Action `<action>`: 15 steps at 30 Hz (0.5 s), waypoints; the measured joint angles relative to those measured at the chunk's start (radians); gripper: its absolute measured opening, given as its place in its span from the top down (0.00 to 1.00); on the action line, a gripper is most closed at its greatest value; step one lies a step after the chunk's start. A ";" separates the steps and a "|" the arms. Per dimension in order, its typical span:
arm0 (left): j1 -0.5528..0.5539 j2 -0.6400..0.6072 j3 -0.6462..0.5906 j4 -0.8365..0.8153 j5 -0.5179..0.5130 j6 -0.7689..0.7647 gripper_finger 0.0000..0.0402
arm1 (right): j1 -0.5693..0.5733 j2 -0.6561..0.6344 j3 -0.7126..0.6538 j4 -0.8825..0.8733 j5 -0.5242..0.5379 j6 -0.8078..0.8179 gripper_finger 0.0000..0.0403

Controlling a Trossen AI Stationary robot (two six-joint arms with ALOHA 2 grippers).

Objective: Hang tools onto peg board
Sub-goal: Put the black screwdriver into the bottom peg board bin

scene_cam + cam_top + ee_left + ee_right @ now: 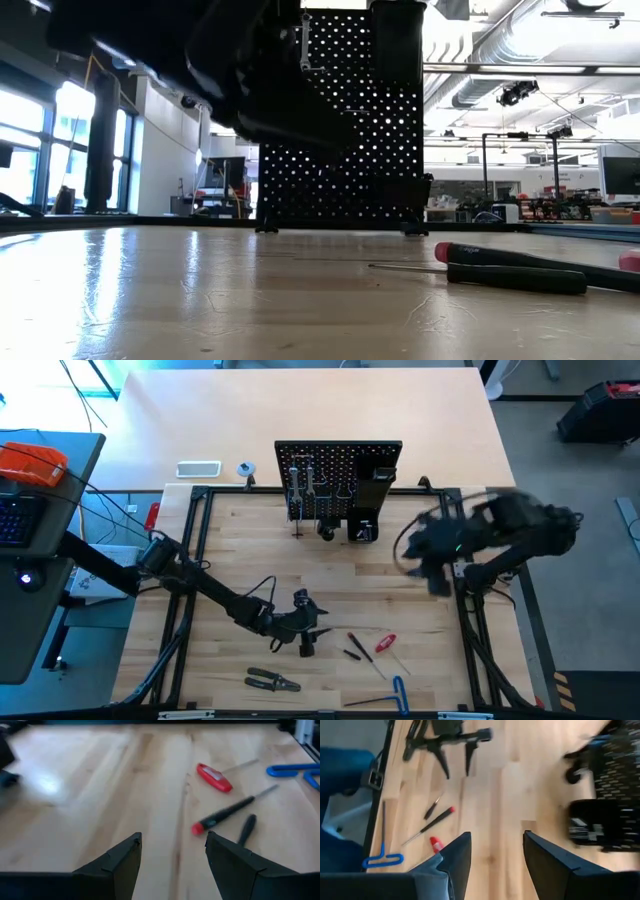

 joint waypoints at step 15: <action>0.006 0.107 0.011 0.191 0.354 0.170 0.47 | 0.306 0.000 -0.757 0.900 0.005 0.167 0.57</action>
